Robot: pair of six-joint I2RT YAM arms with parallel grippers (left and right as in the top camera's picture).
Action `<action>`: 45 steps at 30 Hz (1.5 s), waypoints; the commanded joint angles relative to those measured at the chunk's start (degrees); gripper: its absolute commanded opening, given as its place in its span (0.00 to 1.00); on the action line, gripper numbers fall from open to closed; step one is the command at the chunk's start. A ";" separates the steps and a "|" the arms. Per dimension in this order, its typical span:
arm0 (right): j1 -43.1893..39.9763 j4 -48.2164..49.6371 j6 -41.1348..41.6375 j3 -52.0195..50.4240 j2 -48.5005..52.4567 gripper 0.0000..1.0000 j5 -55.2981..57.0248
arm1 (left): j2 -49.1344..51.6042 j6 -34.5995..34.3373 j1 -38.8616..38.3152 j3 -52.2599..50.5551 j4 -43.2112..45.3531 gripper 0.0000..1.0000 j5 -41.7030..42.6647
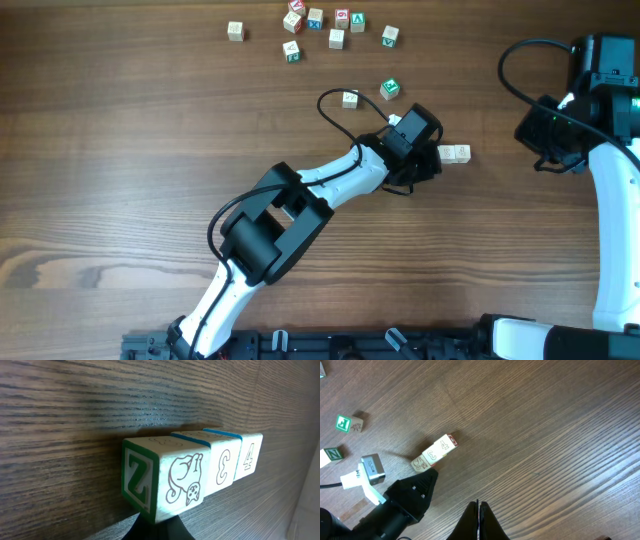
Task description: Form a horizontal line
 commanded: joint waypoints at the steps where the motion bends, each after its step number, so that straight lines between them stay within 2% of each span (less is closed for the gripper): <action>1: -0.04 0.07 0.72 -0.42 -0.07 0.05 1.20 | 0.92 -0.33 0.24 -0.11 -0.02 0.04 -0.96; 7: -0.04 0.04 0.66 -0.42 -0.07 0.05 1.22 | 0.92 -0.33 0.24 -0.11 -0.79 0.04 1.66; 16: -0.04 0.04 0.63 -0.42 -0.07 0.05 3.65 | 0.35 -0.02 0.22 -0.11 -6.84 0.04 7.26; 22: -0.04 0.74 0.74 -0.42 -0.07 0.05 5.31 | -2.51 4.96 0.24 -0.11 -13.25 0.04 6.71; 30: -0.04 2.54 0.74 -0.42 0.00 0.05 5.33 | -7.65 6.40 -0.39 -0.11 -22.21 0.04 -7.08; 37: -0.04 2.84 0.79 -0.42 1.66 0.05 5.29 | -8.33 6.16 -0.48 -0.11 -20.96 0.04 -13.66; 42: -0.04 2.78 0.81 -0.44 3.54 0.05 5.05 | -8.31 6.23 -0.61 -0.11 -16.96 0.04 -13.49; 45: -0.04 2.62 0.83 -0.44 4.52 0.05 5.05 | -8.28 10.80 -1.01 -0.11 -14.95 0.04 -8.44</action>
